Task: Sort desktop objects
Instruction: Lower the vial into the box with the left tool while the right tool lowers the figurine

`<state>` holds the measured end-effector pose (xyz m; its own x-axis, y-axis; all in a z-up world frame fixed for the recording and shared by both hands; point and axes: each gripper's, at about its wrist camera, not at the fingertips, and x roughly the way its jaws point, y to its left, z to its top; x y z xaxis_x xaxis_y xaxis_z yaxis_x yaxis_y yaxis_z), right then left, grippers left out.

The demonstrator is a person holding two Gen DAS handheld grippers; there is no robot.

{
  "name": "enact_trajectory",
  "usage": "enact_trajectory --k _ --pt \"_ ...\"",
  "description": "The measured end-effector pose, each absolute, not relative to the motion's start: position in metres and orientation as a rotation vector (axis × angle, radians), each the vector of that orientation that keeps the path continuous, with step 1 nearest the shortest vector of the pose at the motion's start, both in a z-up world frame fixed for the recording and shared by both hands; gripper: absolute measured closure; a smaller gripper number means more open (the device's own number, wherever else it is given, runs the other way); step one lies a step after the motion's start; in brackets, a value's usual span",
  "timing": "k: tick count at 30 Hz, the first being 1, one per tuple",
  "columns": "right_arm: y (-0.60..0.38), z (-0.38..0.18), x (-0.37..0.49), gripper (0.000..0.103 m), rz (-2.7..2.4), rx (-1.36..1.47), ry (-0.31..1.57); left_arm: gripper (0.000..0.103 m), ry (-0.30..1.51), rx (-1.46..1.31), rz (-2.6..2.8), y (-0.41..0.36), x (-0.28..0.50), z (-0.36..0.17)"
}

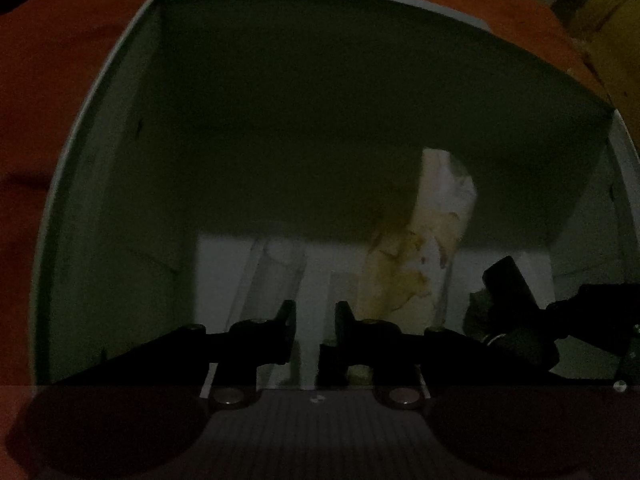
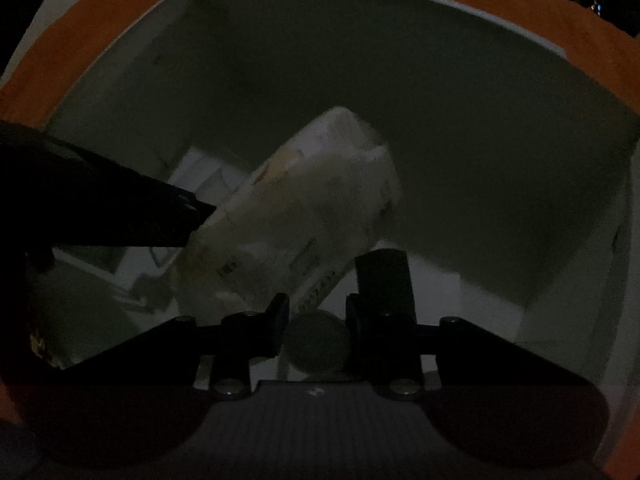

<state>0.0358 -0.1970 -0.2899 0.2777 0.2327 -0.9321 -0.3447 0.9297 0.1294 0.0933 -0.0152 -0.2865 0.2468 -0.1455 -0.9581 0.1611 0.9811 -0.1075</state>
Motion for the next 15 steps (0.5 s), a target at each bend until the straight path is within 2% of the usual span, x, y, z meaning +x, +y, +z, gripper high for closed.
enact_trajectory --k 3,4,6,10,11,12,13,14,15 --pt "-0.1993 -0.2906 0.0355 0.07 0.38 -0.092 1.23 0.085 1.307 0.006 -0.206 -0.0136 0.0918 -0.2882" --pt "-0.2001 -0.2902 0.0359 0.07 0.376 -0.085 1.231 0.082 1.3 0.005 -0.204 -0.0132 0.0914 -0.2875" --pt "-0.2008 -0.2892 0.0369 0.067 0.37 -0.085 1.229 0.067 1.285 0.007 -0.205 -0.0129 0.0908 -0.2854" --pt "-0.2002 -0.2894 0.0362 0.064 0.36 -0.084 1.226 0.064 1.26 0.034 -0.2 -0.0148 0.088 -0.2839" --pt "-0.201 -0.2896 0.0364 0.059 0.356 -0.078 1.229 0.06 1.259 0.032 -0.197 -0.0142 0.0877 -0.284" --pt "-0.2019 -0.2898 0.0367 0.055 0.348 -0.071 1.232 0.048 1.258 0.028 -0.192 -0.0134 0.0874 -0.2839" --pt "-0.2031 -0.2896 0.037 0.043 0.335 -0.062 1.234 0.041 1.257 0.024 -0.187 -0.0126 0.0871 -0.2839" --pt "-0.2049 -0.2887 0.0378 0.031 0.32 -0.046 1.234 0.031 1.254 0.014 -0.182 -0.011 0.0868 -0.2837" --pt "-0.2069 -0.2876 0.0389 0.024 0.307 -0.027 1.234 0.026 1.25 0.008 -0.182 -0.0099 0.0865 -0.2836"
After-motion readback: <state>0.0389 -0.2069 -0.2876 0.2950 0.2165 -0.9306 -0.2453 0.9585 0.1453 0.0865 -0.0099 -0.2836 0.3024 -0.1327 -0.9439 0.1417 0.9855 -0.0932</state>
